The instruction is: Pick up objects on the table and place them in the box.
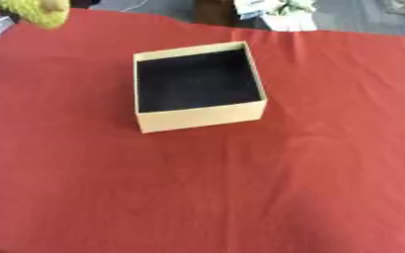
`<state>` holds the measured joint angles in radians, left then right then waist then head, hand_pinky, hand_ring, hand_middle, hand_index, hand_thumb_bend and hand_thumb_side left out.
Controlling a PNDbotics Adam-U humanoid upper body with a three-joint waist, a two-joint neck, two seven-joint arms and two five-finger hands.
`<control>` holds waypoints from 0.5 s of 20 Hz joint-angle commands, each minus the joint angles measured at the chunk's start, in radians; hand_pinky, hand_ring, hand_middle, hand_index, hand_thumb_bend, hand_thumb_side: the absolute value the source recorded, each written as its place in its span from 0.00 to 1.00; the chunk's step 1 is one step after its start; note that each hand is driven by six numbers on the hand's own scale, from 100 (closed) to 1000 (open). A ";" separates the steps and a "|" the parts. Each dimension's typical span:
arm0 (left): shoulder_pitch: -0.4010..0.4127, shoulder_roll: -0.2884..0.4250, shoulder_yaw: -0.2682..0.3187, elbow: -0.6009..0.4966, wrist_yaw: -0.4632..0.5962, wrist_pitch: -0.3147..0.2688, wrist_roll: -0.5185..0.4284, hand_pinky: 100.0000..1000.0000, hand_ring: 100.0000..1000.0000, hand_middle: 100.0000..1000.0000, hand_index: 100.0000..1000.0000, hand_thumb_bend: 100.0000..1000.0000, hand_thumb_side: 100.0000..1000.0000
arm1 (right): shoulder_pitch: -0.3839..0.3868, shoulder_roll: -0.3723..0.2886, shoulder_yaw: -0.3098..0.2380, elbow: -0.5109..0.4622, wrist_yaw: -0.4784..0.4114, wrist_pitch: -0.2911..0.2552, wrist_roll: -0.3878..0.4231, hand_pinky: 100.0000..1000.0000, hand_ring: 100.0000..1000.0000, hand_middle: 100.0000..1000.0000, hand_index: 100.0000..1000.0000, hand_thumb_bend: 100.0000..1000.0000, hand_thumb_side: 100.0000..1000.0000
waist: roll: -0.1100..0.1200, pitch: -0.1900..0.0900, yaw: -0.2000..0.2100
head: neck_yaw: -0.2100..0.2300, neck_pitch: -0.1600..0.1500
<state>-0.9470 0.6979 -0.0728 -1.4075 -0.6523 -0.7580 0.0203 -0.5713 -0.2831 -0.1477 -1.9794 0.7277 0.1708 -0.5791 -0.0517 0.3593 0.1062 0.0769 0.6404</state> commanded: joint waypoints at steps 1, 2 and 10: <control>-0.063 -0.064 -0.013 -0.012 -0.016 -0.001 -0.023 0.35 0.41 0.35 0.59 0.13 0.00 | -0.015 -0.006 -0.011 -0.021 0.011 -0.004 -0.011 0.70 0.85 0.50 0.47 0.00 0.57 | 0.003 -0.029 -0.007 | 0.014 0.007; -0.082 -0.091 -0.016 -0.005 -0.027 -0.002 -0.029 0.35 0.41 0.35 0.59 0.13 0.00 | -0.018 -0.002 -0.010 -0.021 0.011 -0.006 -0.012 0.70 0.85 0.50 0.47 0.00 0.57 | 0.002 -0.029 -0.013 | 0.021 0.006; -0.151 -0.216 -0.025 0.084 -0.135 -0.020 -0.026 0.37 0.41 0.35 0.59 0.13 0.00 | -0.044 0.041 -0.003 -0.021 0.010 -0.028 -0.031 0.70 0.84 0.51 0.47 0.00 0.58 | -0.015 -0.033 -0.064 | 0.069 -0.001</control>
<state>-1.0693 0.4824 -0.1018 -1.3283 -0.7700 -0.7723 -0.0066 -0.5997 -0.2383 -0.1495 -1.9794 0.7302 0.1473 -0.6039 -0.0709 0.3568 0.0397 0.1364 0.6407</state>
